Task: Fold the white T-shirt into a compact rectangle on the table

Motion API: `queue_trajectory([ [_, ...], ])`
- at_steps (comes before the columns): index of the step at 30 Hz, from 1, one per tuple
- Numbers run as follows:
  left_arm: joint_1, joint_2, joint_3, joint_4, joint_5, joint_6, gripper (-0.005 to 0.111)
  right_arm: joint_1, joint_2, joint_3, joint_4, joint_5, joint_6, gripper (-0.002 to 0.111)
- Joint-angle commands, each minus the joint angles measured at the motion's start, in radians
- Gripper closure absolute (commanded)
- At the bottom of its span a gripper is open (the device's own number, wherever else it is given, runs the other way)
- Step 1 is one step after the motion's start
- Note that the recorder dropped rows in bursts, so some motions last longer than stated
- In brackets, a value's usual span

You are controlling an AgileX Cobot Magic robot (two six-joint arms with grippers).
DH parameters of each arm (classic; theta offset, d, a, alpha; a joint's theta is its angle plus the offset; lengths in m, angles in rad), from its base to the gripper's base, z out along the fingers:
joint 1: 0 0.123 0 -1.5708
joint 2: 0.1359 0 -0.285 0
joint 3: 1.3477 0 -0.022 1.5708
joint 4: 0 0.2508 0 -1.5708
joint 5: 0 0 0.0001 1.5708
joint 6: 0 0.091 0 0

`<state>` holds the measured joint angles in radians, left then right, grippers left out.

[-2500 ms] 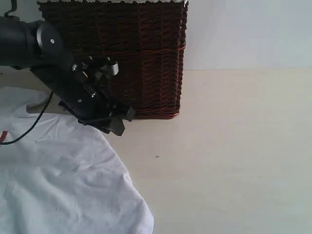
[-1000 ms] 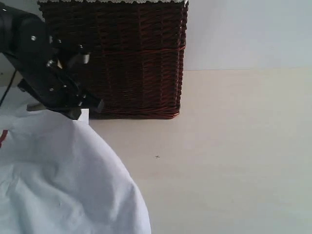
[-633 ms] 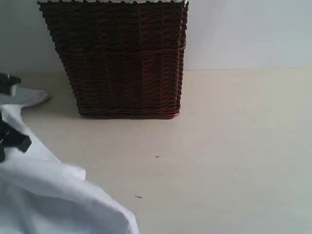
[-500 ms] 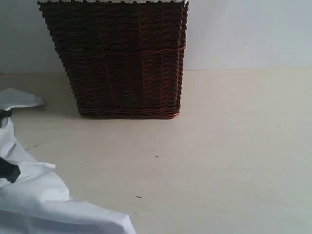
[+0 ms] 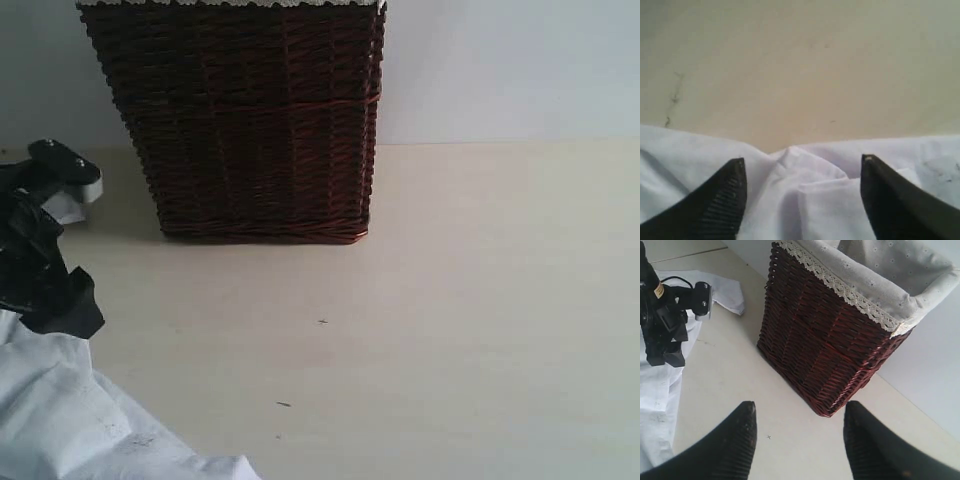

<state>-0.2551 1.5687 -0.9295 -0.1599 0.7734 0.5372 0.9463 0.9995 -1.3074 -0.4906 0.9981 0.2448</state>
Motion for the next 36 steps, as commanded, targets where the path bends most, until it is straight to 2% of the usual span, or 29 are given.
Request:
queue_trajectory([
  [1, 0.007, 0.081, -0.002, 0.071, -0.092, 0.068, 0.044, -0.004, 0.002, 0.004, 0.002, -0.009, -0.009, 0.057],
  [4, 0.029, 0.145, -0.002, 0.080, -0.102, 0.068, 0.044, -0.004, 0.002, 0.004, 0.002, -0.009, -0.009, 0.057],
  [6, 0.040, 0.190, -0.002, 0.104, -0.064, 0.068, 0.047, -0.004, 0.002, 0.004, 0.002, -0.009, -0.009, 0.057],
  [9, 0.040, 0.213, -0.002, 0.131, -0.064, 0.072, 0.066, -0.004, 0.002, 0.004, 0.002, -0.011, -0.009, 0.057],
  [10, 0.040, 0.213, -0.002, 0.138, -0.087, 0.076, 0.080, -0.004, 0.002, 0.004, 0.002, -0.014, -0.009, 0.057],
  [13, 0.040, 0.209, -0.032, 0.146, -0.104, 0.079, 0.106, -0.004, 0.002, 0.004, 0.002, -0.014, -0.009, 0.057],
  [16, 0.017, 0.209, -0.097, 0.070, -0.103, 0.094, 0.107, -0.004, 0.002, 0.004, 0.002, -0.018, -0.009, 0.057],
  [20, -0.081, 0.175, -0.183, -0.119, -0.100, 0.315, 0.107, -0.004, 0.002, 0.004, 0.002, -0.020, -0.009, 0.057],
  [22, -0.154, 0.155, -0.231, -0.233, -0.126, 0.486, 0.107, -0.004, 0.002, 0.004, 0.002, -0.021, -0.009, 0.057],
  [23, -0.193, 0.151, -0.259, -0.286, -0.180, 0.552, 0.107, -0.004, 0.002, 0.004, 0.002, -0.021, -0.009, 0.057],
  [25, -0.236, 0.151, -0.293, -0.286, -0.280, 0.562, 0.107, -0.004, 0.002, 0.004, 0.002, -0.021, -0.009, 0.057],
  [27, -0.244, 0.151, -0.302, -0.290, -0.307, 0.557, 0.107, -0.004, 0.002, 0.004, 0.002, -0.021, -0.009, 0.057],
  [29, -0.242, 0.153, -0.302, -0.278, -0.269, 0.532, 0.107, -0.004, 0.002, 0.004, 0.002, -0.021, -0.009, 0.057],
  [32, -0.220, 0.174, -0.302, -0.212, -0.138, 0.471, 0.107, -0.004, 0.002, 0.004, 0.002, -0.021, -0.009, 0.057],
  [34, -0.209, 0.210, -0.302, -0.208, -0.021, 0.471, 0.107, -0.004, 0.002, 0.004, 0.002, -0.021, -0.009, 0.057],
  [36, -0.206, 0.255, -0.302, -0.160, 0.040, 0.471, 0.107, -0.004, 0.002, 0.004, 0.002, -0.021, -0.009, 0.057],
])
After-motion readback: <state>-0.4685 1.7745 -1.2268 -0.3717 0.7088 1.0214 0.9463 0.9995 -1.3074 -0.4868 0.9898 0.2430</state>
